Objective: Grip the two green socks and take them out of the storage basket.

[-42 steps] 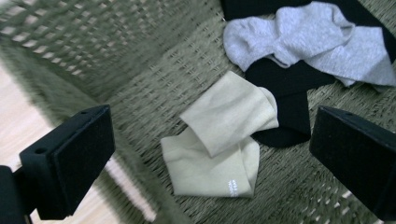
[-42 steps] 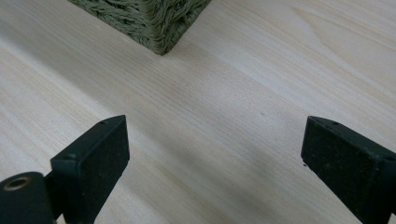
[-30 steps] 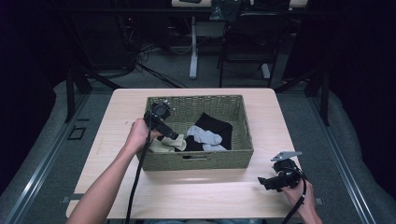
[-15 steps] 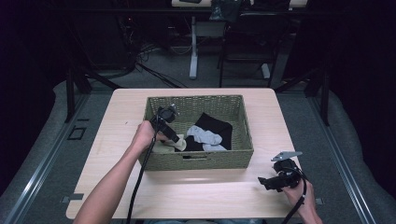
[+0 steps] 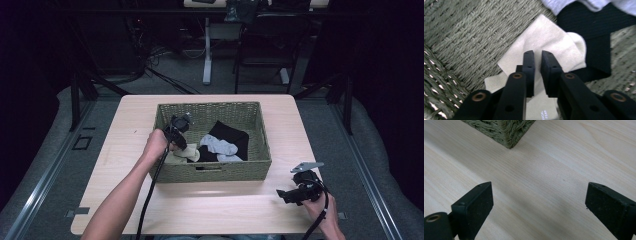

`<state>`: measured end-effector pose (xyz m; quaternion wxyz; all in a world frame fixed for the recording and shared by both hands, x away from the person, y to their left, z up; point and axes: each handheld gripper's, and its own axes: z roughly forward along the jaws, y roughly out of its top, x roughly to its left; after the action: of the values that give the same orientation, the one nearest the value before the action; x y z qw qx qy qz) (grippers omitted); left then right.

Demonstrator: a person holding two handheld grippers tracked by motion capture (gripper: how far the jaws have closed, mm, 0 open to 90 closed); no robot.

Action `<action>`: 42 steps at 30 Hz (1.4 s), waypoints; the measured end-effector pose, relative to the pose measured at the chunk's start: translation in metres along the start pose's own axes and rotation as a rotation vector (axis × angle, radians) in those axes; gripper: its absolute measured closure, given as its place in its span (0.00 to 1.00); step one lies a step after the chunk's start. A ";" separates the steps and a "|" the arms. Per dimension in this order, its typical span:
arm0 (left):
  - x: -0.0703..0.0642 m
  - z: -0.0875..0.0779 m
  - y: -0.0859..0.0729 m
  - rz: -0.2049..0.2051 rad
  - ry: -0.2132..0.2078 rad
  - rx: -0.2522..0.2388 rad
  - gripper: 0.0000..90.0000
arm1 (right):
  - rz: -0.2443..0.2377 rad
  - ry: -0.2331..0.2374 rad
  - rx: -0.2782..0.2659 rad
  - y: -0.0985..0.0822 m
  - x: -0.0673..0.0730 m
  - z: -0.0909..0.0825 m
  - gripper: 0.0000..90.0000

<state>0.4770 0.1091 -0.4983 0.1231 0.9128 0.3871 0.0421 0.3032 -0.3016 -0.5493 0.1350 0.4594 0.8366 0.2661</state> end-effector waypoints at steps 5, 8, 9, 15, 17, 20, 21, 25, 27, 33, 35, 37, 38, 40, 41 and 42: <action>0.000 -0.004 -0.001 0.005 0.011 0.003 0.92 | -0.002 -0.002 0.003 0.000 0.000 0.000 0.08; 0.001 0.003 0.001 -0.001 -0.020 0.022 0.60 | 0.000 -0.003 -0.002 0.001 0.001 0.001 0.08; 0.001 0.005 0.002 -0.002 -0.021 0.030 0.51 | 0.000 -0.002 -0.003 0.001 0.001 0.001 0.08; -0.010 0.017 0.009 0.014 0.019 0.087 0.61 | -0.006 -0.004 0.011 0.000 0.000 0.000 0.08; -0.010 0.018 0.010 0.015 0.034 0.088 0.73 | -0.007 -0.008 0.012 0.000 0.000 0.000 0.08; -0.012 0.018 0.009 0.023 0.029 0.083 0.92 | -0.003 -0.003 0.006 0.000 0.000 0.000 0.08; -0.012 0.016 0.009 0.027 0.034 0.078 0.95 | -0.002 -0.002 0.005 0.000 0.000 0.000 0.08; -0.013 0.005 0.008 0.037 0.021 0.034 0.97 | -0.003 -0.004 0.006 0.000 0.000 0.000 0.08; -0.013 -0.002 0.007 0.035 0.017 0.010 0.97 | -0.006 -0.009 0.011 0.000 -0.001 0.000 0.08; -0.010 -0.027 0.005 0.025 -0.008 -0.056 0.97 | -0.002 -0.004 0.005 0.000 0.000 0.000 0.08; -0.009 -0.035 0.005 0.029 -0.017 -0.069 0.97 | -0.002 -0.002 0.006 0.000 0.000 0.000 0.08; -0.009 -0.043 0.006 0.035 -0.012 -0.079 0.97 | 0.002 0.002 0.001 0.000 0.000 0.000 0.08; -0.009 -0.047 0.006 0.035 -0.015 -0.092 0.97 | 0.001 -0.001 0.001 0.000 0.000 0.000 0.08; -0.009 -0.055 0.006 0.038 -0.005 -0.106 0.97 | -0.001 -0.003 0.004 0.000 0.000 0.000 0.09; -0.009 -0.060 0.006 0.039 -0.007 -0.117 0.97 | -0.001 -0.003 0.005 0.000 0.000 0.000 0.09; -0.010 -0.064 0.006 0.041 -0.003 -0.122 0.97 | 0.002 0.000 0.003 0.000 0.000 0.000 0.09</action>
<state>0.4632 0.1105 -0.4348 0.1782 0.9114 0.3649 0.0665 0.3032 -0.3020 -0.5494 0.1339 0.4603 0.8367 0.2650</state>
